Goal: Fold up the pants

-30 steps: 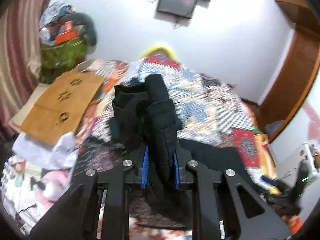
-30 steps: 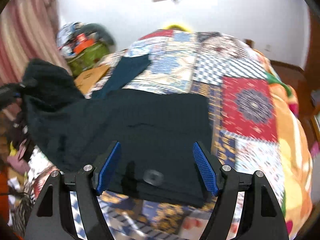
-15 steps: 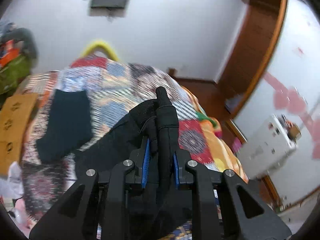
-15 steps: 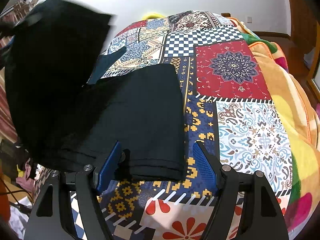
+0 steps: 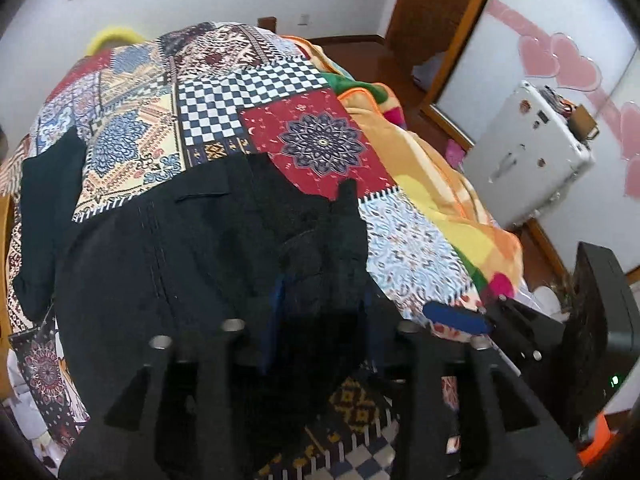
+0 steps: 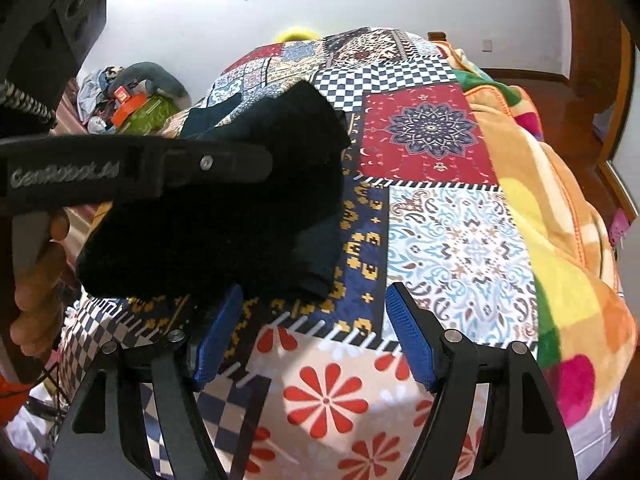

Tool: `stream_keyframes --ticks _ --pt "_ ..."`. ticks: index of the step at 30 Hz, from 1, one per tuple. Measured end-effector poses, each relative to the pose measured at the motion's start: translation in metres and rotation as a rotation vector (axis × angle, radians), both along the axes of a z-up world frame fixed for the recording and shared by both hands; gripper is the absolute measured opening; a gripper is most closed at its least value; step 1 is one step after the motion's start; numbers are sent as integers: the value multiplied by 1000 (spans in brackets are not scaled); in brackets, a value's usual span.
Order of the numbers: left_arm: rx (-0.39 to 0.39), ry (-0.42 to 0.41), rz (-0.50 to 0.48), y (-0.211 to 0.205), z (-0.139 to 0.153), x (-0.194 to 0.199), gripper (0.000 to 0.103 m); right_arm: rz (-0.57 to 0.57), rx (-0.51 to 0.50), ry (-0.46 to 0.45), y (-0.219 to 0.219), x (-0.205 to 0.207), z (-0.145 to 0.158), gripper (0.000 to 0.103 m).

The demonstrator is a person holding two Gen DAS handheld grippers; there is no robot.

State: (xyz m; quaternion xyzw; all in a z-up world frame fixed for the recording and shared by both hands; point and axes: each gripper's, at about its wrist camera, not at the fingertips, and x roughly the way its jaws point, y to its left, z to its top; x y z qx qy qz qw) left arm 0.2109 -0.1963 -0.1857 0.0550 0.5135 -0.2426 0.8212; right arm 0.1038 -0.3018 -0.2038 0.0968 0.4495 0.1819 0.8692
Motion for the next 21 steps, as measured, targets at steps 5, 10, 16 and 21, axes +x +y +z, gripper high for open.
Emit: stream_keyframes --ticks 5,10,16,21 --pt "-40 -124 92 33 33 4 87 -16 16 -13 -1 -2 7 71" --pt "61 -248 239 89 54 43 92 -60 32 -48 -4 0 20 71" --pt "231 -181 307 141 21 110 92 -68 48 -81 0 7 33 71" --pt "293 -35 264 148 -45 147 92 -54 34 -79 13 12 35 71"
